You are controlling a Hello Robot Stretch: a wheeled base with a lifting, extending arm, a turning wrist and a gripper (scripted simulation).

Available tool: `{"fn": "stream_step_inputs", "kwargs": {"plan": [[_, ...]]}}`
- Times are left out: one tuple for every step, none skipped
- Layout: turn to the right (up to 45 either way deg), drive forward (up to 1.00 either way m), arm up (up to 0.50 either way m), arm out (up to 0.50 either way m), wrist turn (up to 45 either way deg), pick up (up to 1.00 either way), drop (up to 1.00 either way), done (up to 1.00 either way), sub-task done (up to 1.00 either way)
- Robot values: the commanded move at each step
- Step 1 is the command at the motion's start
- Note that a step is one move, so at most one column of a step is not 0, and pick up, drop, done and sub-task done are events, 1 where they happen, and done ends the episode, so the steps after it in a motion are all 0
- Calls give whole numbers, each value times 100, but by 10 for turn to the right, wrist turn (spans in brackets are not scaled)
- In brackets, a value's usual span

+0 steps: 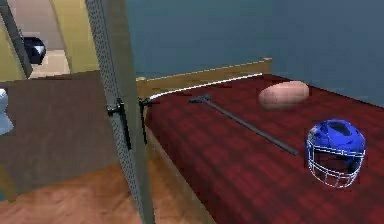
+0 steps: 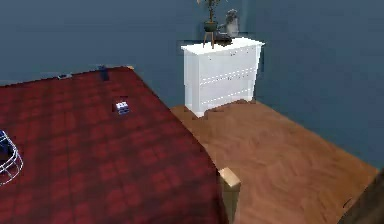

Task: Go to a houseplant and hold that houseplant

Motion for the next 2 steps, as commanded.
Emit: {"fn": "stream_step_inputs", "kwargs": {"plan": [[-450,0,0,0,0,0,0,0,0],[-450,0,0,0,0,0,0,0,0]]}}
